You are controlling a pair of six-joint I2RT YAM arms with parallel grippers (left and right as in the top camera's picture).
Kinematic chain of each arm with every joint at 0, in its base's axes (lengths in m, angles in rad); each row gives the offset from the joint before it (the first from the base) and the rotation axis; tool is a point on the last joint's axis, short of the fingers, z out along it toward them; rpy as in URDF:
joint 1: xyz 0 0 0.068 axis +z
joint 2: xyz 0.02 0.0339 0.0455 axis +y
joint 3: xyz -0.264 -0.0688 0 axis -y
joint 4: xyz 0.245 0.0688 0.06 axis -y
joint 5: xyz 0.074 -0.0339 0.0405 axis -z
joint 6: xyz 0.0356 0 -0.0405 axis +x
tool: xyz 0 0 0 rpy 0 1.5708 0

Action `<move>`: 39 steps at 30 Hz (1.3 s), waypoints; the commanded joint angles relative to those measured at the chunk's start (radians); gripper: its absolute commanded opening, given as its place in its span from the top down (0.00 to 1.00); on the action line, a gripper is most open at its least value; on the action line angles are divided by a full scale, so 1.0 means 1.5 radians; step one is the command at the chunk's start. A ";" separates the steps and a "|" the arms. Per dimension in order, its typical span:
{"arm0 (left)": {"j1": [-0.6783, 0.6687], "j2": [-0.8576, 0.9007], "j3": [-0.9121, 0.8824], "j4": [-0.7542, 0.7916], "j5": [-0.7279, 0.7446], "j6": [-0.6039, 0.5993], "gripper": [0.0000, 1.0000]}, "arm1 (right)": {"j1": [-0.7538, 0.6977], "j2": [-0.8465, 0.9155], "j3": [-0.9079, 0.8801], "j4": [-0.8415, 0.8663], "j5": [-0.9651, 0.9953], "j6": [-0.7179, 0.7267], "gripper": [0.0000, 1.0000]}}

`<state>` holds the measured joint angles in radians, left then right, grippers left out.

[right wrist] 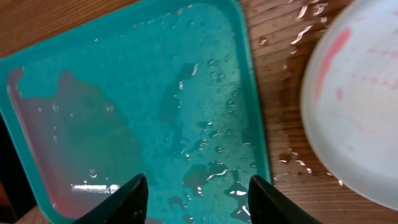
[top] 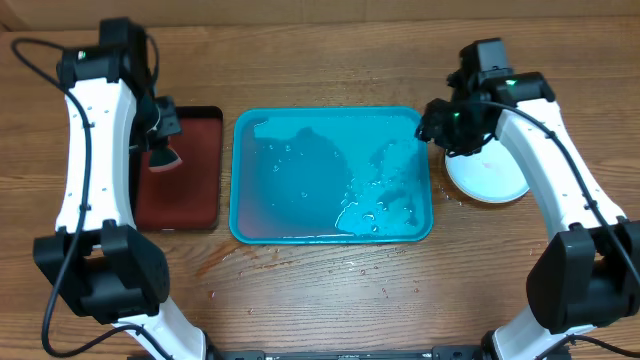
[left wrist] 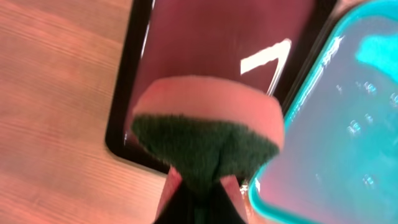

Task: Clean dirty plates on tray and stack at the side
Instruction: 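Place the sponge on the dark red tray with the left gripper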

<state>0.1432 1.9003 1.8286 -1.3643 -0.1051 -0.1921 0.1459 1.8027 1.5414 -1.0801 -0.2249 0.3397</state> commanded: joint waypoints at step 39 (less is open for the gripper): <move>-0.028 -0.015 0.136 0.013 0.036 0.037 0.00 | 0.015 -0.163 0.026 -0.013 0.079 -0.020 0.00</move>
<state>0.1299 1.9007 1.9118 -1.3106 -0.0605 -0.0795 0.1673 1.6875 1.5425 -1.0939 -0.1745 0.3202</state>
